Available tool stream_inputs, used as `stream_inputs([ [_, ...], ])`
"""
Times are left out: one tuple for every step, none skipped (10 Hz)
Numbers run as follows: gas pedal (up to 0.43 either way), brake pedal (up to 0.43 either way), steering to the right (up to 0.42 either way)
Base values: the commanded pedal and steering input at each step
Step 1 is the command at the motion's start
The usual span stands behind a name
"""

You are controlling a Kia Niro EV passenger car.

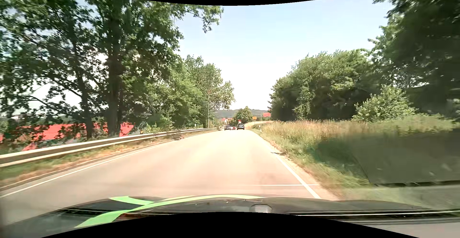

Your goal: Follow the waypoints while adhering to traffic rules and regulations

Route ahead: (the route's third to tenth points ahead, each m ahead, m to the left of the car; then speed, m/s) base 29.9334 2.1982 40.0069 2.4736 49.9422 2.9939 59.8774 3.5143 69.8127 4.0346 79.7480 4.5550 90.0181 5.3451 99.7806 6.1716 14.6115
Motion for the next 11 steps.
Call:
stream_inputs([
  [0.000, 0.000, -0.004],
  [0.000, 0.000, -0.004],
  [0.000, 0.000, 0.000],
  [0.000, 0.000, 0.000],
  [0.000, 0.000, 0.000],
  [0.000, 0.000, -0.001],
  [0.000, 0.000, -0.004],
  [0.000, 0.000, -0.004],
  [0.020, 0.000, -0.003],
  [0.028, 0.000, -0.001],
  [0.028, 0.000, 0.000],
])
